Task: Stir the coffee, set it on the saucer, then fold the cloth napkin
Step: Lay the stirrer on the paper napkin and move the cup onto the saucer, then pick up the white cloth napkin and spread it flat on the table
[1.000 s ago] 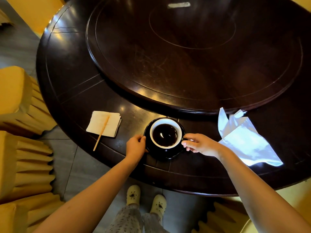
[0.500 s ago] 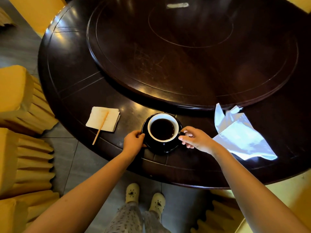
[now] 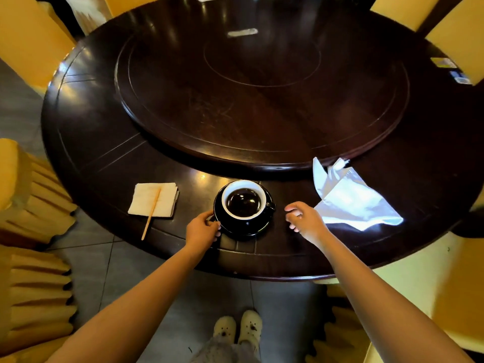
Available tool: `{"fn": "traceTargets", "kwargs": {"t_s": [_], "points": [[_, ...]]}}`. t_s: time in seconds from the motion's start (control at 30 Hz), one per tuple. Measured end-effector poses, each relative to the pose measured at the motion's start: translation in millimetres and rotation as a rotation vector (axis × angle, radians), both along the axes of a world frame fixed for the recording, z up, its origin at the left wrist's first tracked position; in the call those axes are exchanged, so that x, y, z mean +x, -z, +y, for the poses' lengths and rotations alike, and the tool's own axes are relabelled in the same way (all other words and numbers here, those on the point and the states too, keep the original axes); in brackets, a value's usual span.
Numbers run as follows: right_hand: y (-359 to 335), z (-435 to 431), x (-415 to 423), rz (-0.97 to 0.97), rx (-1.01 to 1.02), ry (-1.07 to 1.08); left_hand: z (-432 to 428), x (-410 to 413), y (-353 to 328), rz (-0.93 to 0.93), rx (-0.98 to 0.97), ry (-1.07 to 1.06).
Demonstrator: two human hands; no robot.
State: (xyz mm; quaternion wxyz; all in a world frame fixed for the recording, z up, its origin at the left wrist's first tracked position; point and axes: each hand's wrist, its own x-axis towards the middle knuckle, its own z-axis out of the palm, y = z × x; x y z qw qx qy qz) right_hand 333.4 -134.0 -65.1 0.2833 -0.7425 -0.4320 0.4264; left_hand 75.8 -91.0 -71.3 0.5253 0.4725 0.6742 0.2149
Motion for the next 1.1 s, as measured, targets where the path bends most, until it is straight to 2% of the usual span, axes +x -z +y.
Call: {"fn": "traceTargets", "kwargs": {"t_s": [0.1, 0.2, 0.4, 0.53, 0.67, 0.77, 0.87, 1.0, 1.1], "points": [[-1.6, -13.6, 6.2, -0.100, 0.005, 0.176, -8.8, -5.1, -1.4, 0.114, 0.023, 0.062], [-8.9, -27.5, 15.5, -0.339, -0.040, 0.210, -22.9, -5.3, -0.5, 0.270, 0.085, 0.285], [-25.5, -44.4, 44.9, -0.578, -0.088, 0.151, -45.0, 39.5, -18.2, 0.245, 0.260, 0.733], [-35.3, -45.4, 67.0, -0.747, -0.126, 0.099, -44.4, 85.9, -26.9, 0.273, 0.259, 0.895], [-38.9, -42.1, 90.1, -0.831, -0.171, 0.004, -34.0, 135.4, -25.7, 0.311, 0.210, 0.915], [-35.0, -43.4, 107.5, -0.880, -0.231, -0.134, -24.6, 172.0, -20.0, 0.299, 0.138, 0.835], [-23.7, -45.7, 120.2, -0.830, -0.265, -0.243, -17.0, 203.8, -11.1, 0.300, 0.112, 0.708], [-9.6, -48.5, 135.0, -0.769, -0.178, -0.321, -13.4, 231.2, -2.7, 0.247, 0.078, 0.562], [-10.2, -42.9, 147.5, -0.717, -0.149, -0.351, -11.4, 242.0, 2.0, 0.340, 0.082, 0.524]]}}
